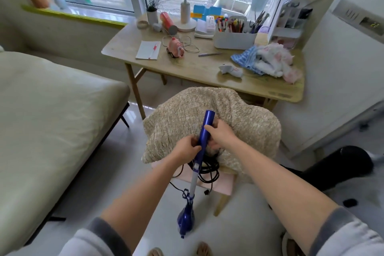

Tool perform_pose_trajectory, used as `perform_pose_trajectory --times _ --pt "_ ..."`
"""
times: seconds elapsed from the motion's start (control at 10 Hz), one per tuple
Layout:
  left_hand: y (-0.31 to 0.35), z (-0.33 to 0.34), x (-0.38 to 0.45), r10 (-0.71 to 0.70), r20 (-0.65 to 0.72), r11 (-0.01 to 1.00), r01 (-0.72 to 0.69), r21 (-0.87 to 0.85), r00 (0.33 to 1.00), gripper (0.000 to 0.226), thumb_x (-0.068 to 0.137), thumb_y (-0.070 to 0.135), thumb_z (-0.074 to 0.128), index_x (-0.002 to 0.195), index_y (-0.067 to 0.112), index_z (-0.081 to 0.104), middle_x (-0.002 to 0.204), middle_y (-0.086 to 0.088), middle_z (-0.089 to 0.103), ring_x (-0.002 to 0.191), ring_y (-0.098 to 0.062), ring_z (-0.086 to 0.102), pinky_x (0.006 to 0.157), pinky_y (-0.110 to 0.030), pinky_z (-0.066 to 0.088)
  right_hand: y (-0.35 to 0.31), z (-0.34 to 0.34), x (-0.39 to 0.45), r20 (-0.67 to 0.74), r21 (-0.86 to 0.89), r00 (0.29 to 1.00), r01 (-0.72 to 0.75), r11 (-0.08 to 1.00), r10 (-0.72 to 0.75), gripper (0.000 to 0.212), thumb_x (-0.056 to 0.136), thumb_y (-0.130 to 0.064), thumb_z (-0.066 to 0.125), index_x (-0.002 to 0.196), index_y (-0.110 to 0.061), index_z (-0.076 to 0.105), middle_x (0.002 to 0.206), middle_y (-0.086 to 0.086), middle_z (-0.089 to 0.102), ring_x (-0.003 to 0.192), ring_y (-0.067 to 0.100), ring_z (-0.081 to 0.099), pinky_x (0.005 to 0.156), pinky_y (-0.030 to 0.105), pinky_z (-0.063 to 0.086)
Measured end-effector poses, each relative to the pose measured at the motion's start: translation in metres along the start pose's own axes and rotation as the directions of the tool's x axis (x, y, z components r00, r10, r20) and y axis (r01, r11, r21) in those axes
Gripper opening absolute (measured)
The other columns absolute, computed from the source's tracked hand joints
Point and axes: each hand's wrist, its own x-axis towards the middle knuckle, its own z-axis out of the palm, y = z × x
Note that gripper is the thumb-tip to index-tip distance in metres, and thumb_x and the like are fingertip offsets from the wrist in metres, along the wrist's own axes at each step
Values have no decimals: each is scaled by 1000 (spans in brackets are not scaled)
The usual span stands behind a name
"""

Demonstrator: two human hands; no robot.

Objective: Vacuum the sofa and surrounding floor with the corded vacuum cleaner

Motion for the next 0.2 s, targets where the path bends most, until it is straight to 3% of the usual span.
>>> perform_pose_trajectory --times 0.2 --pt "7 -29 -16 -17 89 995 8 101 996 22 95 20 55 112 10 63 108 -6 65 99 -21 62 87 -32 52 -13 -7 -23 -79 -76 997 16 997 -22 20 97 -24 51 110 -9 48 100 13 64 81 28 69 72 47 59"
